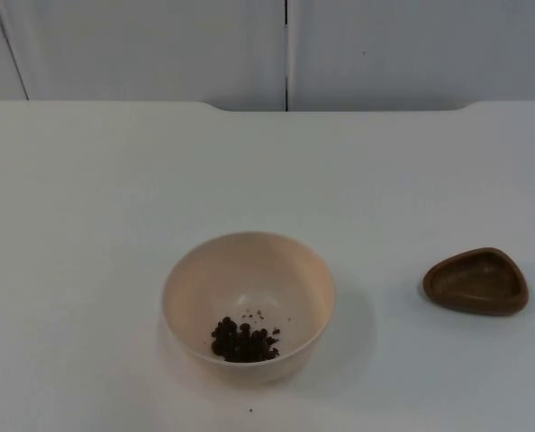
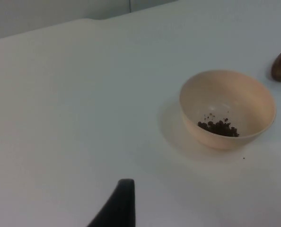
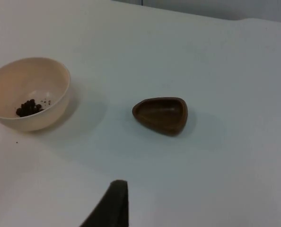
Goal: Pick up the bowl with the left hand and pour the coffee beans from the cup into the bowl with the right hand.
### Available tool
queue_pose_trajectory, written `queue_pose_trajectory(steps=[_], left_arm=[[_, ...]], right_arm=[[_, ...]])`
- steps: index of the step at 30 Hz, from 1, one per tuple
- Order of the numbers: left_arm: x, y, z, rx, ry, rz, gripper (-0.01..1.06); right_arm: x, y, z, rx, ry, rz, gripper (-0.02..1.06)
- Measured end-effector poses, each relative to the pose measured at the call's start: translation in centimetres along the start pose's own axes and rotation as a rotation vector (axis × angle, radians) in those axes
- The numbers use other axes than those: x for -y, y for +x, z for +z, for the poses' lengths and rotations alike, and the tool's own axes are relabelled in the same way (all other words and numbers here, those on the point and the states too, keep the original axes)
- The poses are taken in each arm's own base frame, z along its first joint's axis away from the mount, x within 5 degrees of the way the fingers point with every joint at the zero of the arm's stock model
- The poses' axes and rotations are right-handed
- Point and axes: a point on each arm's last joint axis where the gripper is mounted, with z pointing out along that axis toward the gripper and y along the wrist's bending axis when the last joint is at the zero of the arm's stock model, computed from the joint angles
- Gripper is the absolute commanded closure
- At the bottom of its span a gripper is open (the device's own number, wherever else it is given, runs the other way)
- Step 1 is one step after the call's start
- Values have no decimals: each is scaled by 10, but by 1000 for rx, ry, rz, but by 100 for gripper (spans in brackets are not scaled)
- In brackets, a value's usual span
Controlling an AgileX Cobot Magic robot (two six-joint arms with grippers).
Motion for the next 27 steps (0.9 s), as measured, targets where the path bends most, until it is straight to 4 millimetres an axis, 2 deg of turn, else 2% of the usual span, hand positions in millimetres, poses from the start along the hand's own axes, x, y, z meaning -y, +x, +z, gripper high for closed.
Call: queue_pose_trajectory(steps=[19, 27], left_arm=[[0, 0, 0, 0, 0, 0, 0], [0, 0, 0, 0, 0, 0, 0]], right_arm=[[0, 0, 0, 0, 6, 2, -1], [-1, 0, 1, 0, 151, 79, -1]])
